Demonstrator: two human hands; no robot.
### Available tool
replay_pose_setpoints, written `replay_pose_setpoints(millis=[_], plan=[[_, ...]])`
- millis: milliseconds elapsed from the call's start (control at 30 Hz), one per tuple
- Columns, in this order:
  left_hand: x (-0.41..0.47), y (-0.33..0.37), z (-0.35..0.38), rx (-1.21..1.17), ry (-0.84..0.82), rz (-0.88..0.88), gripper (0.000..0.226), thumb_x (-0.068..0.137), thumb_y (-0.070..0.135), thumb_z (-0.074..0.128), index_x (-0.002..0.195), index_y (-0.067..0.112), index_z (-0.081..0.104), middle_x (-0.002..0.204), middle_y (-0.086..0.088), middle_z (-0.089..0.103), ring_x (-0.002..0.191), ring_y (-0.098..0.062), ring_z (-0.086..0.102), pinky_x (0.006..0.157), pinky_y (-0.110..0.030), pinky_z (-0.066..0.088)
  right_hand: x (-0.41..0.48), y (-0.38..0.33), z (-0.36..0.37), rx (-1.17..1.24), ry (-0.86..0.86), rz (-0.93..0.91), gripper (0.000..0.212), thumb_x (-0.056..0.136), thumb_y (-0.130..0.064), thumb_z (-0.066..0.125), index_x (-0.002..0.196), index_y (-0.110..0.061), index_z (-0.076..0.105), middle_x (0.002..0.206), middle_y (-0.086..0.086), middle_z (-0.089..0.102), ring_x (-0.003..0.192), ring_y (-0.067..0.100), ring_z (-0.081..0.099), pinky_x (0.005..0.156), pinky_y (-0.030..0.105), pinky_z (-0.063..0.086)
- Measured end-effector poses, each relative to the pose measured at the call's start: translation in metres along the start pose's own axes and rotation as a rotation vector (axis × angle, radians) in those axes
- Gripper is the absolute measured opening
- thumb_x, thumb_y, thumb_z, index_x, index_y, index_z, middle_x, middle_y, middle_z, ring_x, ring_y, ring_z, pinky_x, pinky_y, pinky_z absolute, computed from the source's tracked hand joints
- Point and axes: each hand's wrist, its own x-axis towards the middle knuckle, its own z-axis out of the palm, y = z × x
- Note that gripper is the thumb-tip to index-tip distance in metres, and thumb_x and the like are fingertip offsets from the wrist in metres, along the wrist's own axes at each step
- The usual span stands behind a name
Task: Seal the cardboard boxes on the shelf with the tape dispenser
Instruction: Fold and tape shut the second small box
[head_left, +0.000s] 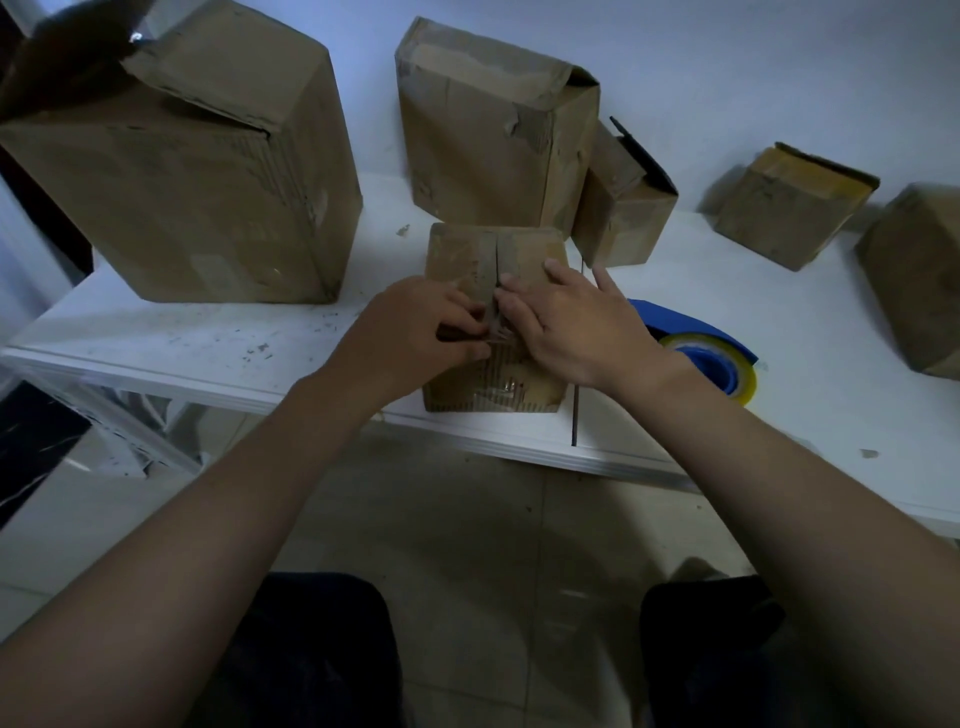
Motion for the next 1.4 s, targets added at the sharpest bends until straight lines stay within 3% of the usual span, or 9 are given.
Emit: replay_pose_setpoints(millis=[200,400,600,800,933,1033,1100,1233,1400], plan=[[0.007,0.002,-0.001,-0.051,-0.006,-0.028,0.027,0.078,0.035,0.082,0.102,0.022,0.080,0.108,0.003,0.074,0.097,-0.012,0.063,0.091,-0.039,0.051,0.045,-0.007,0.002,-0.073,-0.144,0.095,0.057,0.107,-0.046,0.016,0.161,-0.028,0.011,0.169,-0.011,-0.001,0.155,0.027,-0.008,0.120,0.063,-0.006],[0.007,-0.003,0.000,-0.063,-0.014,0.003,0.028,0.077,0.032,0.084,0.103,0.022,0.080,0.112,0.003,0.074,0.102,-0.010,0.064,0.093,-0.035,0.049,0.088,-0.012,0.004,-0.070,-0.150,0.212,0.064,0.106,-0.054,0.014,0.161,-0.027,-0.003,0.168,-0.011,-0.012,0.155,0.028,-0.013,0.120,0.061,-0.008],[0.006,-0.001,0.000,-0.011,0.015,-0.021,0.028,0.076,0.036,0.083,0.100,0.022,0.080,0.106,0.001,0.076,0.106,-0.019,0.066,0.092,-0.045,0.052,0.050,-0.007,-0.010,-0.087,-0.230,0.111,0.052,0.109,-0.042,0.015,0.160,-0.033,0.016,0.168,-0.016,0.001,0.154,0.027,-0.016,0.115,0.067,-0.014],[0.008,0.006,-0.004,0.085,-0.008,-0.038,0.027,0.081,0.040,0.079,0.105,0.027,0.078,0.113,0.005,0.073,0.109,-0.017,0.063,0.093,-0.046,0.050,-0.009,-0.007,-0.019,0.096,-0.192,0.037,0.054,0.108,-0.049,0.009,0.151,-0.041,0.040,0.164,-0.008,0.029,0.154,0.010,-0.011,0.119,0.053,-0.019],[0.004,0.017,-0.001,0.198,0.011,-0.012,0.026,0.086,0.035,0.074,0.111,0.029,0.076,0.112,0.002,0.073,0.105,-0.022,0.063,0.090,-0.043,0.052,-0.035,-0.001,-0.025,0.169,-0.116,-0.021,0.051,0.109,-0.048,0.019,0.135,-0.035,0.061,0.159,0.002,0.039,0.155,0.009,-0.001,0.123,0.049,-0.009],[0.004,0.028,0.004,0.233,0.057,-0.020,0.024,0.087,0.027,0.074,0.112,0.026,0.076,0.112,0.000,0.073,0.102,-0.025,0.065,0.090,-0.042,0.052,-0.047,0.020,-0.018,0.193,0.007,-0.034,0.048,0.108,-0.049,0.027,0.121,-0.031,0.069,0.144,0.002,0.057,0.154,0.016,0.016,0.123,0.048,0.013],[0.006,0.036,0.006,0.254,0.079,-0.054,0.023,0.086,0.023,0.075,0.109,0.022,0.076,0.112,-0.002,0.072,0.101,-0.026,0.064,0.088,-0.038,0.048,-0.056,0.040,-0.015,0.192,0.107,-0.003,0.039,0.108,-0.044,0.034,0.127,-0.032,0.067,0.137,-0.006,0.063,0.149,0.023,0.030,0.119,0.049,0.026],[0.006,0.050,0.013,0.303,0.093,-0.081,0.021,0.087,0.019,0.072,0.108,0.022,0.073,0.112,-0.003,0.067,0.099,-0.026,0.061,0.087,-0.037,0.045,-0.073,0.086,-0.018,0.011,0.187,0.262,0.034,0.099,-0.015,0.048,0.127,-0.016,0.066,0.134,0.006,0.064,0.123,0.040,0.052,0.103,0.051,0.042],[0.009,0.071,0.027,0.362,0.013,-0.088,0.038,0.090,0.037,0.065,0.127,0.027,0.063,0.122,-0.003,0.058,0.116,-0.029,0.053,0.105,-0.053,0.041,-0.094,0.124,-0.006,0.028,-0.045,0.635,0.024,0.092,-0.017,0.054,0.115,-0.013,0.052,0.125,0.013,0.058,0.108,0.040,0.054,0.081,0.042,0.045]])
